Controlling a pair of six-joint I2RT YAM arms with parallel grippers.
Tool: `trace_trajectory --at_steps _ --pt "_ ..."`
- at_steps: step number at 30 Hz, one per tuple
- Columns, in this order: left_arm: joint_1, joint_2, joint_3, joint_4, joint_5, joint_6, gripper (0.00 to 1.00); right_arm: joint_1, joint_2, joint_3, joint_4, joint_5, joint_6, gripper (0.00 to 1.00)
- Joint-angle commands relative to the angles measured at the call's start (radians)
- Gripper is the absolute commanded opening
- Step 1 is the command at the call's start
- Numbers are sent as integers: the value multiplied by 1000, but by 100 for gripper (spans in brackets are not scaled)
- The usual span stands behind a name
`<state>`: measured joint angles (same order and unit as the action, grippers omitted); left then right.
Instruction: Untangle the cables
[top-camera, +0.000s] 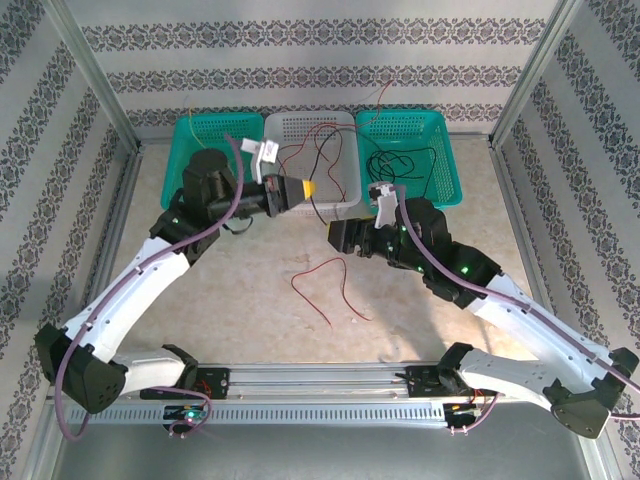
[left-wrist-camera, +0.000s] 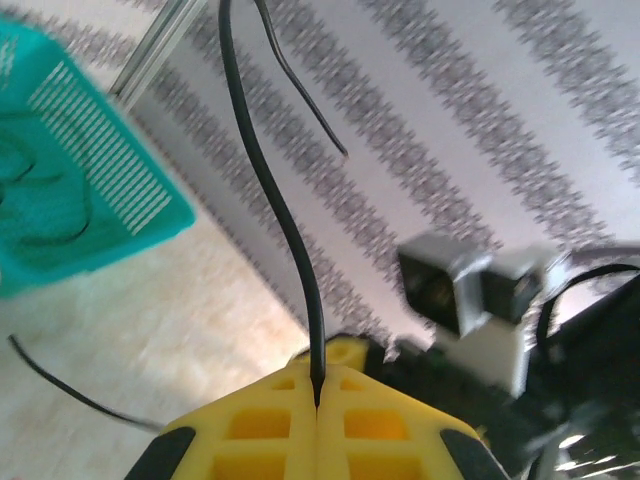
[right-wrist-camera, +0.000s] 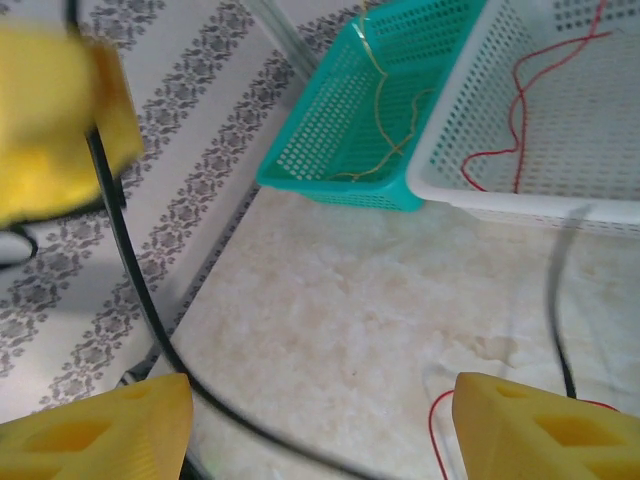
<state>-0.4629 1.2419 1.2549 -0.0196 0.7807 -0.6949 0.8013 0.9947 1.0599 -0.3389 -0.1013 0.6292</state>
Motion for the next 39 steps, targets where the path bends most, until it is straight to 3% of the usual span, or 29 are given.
trace_trajectory --at_steps 1,5,14,21,30,35,39 --pt "25 10 87 111 80 -51 0 39 -25 36 11 36 -40 70" --pt "58 35 132 94 65 -68 0 58 -48 37 59 47 -39 70" --pt "83 63 140 221 103 -194 0 70 8 106 73 9 -59 72" --pt "100 58 96 288 100 -250 0 81 39 153 44 26 -83 60" --pt "119 43 39 310 100 -265 0 82 78 175 34 24 -83 14" --pt "134 14 -6 200 34 -179 1 81 69 181 20 56 -98 1" --pt "134 -14 -55 77 -55 -75 48 55 69 223 -64 139 -131 0"
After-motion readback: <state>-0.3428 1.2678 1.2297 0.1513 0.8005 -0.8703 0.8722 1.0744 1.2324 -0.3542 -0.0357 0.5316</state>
